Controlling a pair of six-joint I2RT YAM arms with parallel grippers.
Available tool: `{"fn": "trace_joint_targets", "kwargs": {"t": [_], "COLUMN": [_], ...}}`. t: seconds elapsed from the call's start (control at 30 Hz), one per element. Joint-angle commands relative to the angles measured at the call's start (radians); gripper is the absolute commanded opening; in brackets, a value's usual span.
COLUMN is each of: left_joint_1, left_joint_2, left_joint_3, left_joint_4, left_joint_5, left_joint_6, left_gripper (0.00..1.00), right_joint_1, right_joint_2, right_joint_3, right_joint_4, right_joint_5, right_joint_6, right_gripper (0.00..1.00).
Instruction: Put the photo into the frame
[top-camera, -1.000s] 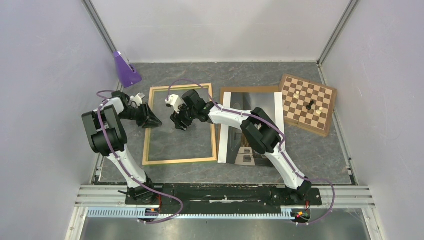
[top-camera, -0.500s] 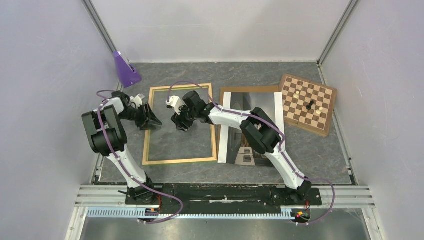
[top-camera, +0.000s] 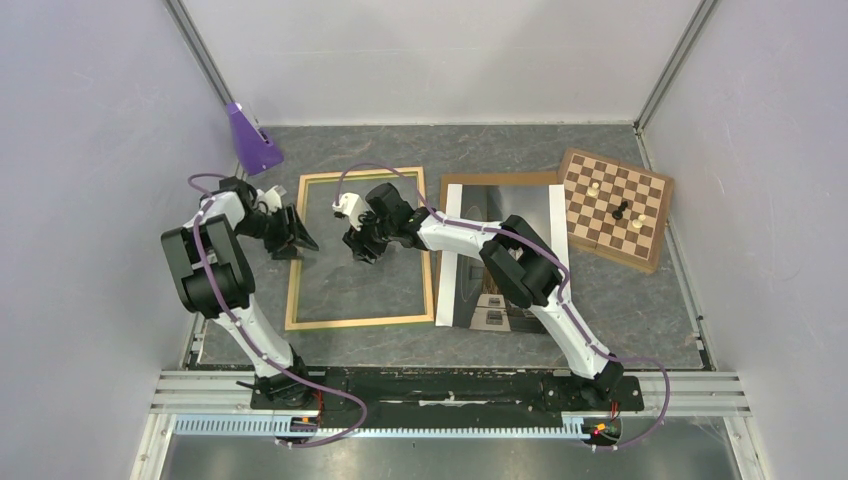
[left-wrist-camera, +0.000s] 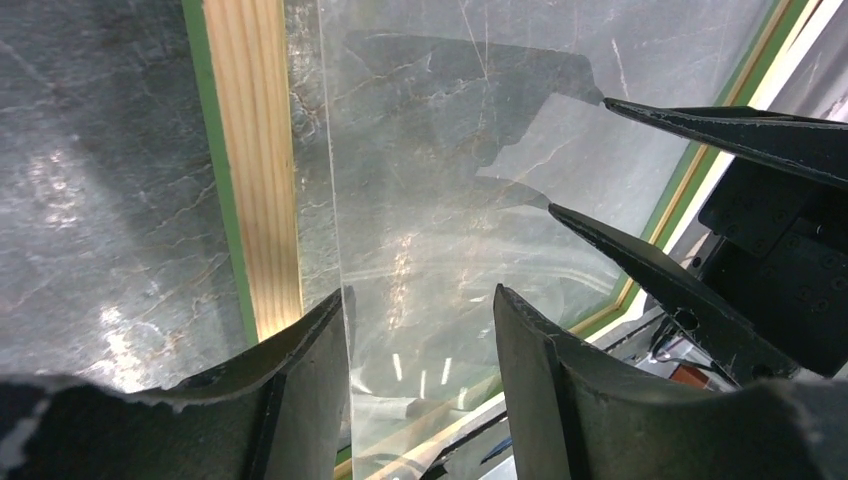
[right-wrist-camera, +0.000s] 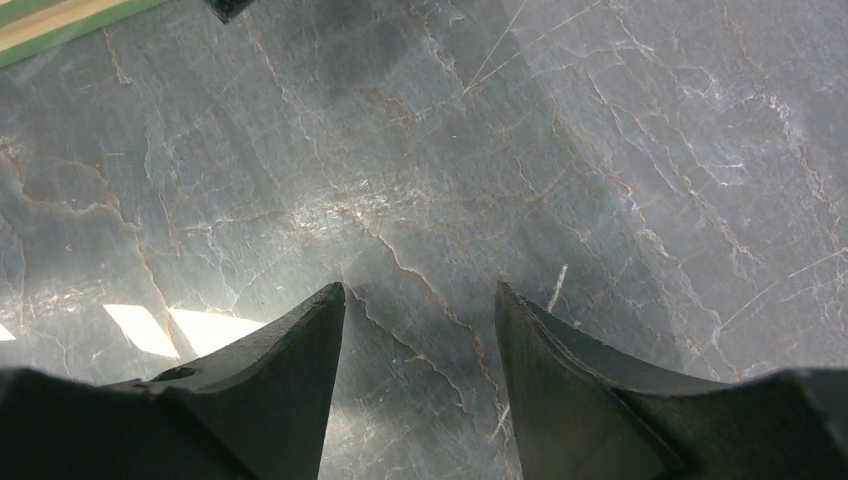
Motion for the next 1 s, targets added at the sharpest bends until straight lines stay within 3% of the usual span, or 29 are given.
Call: {"fn": "trace_joint_targets", "kwargs": {"t": [0.0,0.8,0.97], "left_joint_1": [-0.002,-0.002,-0.003], "left_joint_2": [-0.071,-0.16,-0.191], "left_joint_3": [0.053,0.145,0.157], "left_joint_4": [-0.042,-0.102,-0.098], "left_joint_5": [-0.037,-0.126,-0.13], "left_joint_6": [0.058,0.098,0.113], "left_gripper": [0.6,0.61,0.61], "right_joint_1": [0.005,0.005,0.005], "right_joint_2": [-0.015,-0.03,-0.049], "right_joint_3": [-0.015,-0.028,-0.012], "right_joint_4": [-0.005,-0.004,-0.015], "right_joint_5": [0.009,0.011,0.042], "right_joint_6": [-0.014,-0.018,-0.013], "right_gripper": [0.6,0.6,0.68]}}
